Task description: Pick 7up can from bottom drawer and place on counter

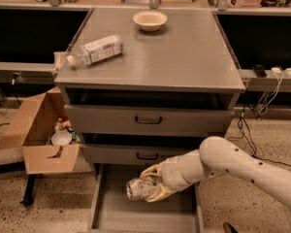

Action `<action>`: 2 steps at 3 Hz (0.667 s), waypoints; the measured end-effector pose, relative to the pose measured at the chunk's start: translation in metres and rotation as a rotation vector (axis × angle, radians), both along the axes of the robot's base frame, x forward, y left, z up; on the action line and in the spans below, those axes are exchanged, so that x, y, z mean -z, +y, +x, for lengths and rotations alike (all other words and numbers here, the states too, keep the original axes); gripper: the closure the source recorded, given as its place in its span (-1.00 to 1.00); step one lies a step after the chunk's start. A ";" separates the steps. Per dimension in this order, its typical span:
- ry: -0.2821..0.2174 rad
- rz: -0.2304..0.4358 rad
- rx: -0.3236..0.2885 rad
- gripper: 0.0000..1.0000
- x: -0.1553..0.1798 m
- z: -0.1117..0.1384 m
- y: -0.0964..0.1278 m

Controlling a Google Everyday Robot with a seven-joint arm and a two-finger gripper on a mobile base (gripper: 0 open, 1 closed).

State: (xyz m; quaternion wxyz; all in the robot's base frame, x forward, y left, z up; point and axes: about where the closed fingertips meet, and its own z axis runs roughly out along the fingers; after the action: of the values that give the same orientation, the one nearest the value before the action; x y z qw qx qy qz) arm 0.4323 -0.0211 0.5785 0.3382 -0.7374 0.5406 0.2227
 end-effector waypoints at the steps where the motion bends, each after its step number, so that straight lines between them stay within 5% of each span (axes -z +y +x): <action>1: -0.067 0.049 0.049 1.00 -0.057 0.011 -0.015; 2: -0.120 0.105 0.139 1.00 -0.123 0.021 -0.045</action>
Offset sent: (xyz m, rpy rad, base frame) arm 0.0327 -0.0889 0.2046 0.1716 -0.1871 -0.2561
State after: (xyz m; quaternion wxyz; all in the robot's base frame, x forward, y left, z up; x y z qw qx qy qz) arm 0.4528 -0.0664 0.7011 0.4228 -0.6915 0.5567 0.1822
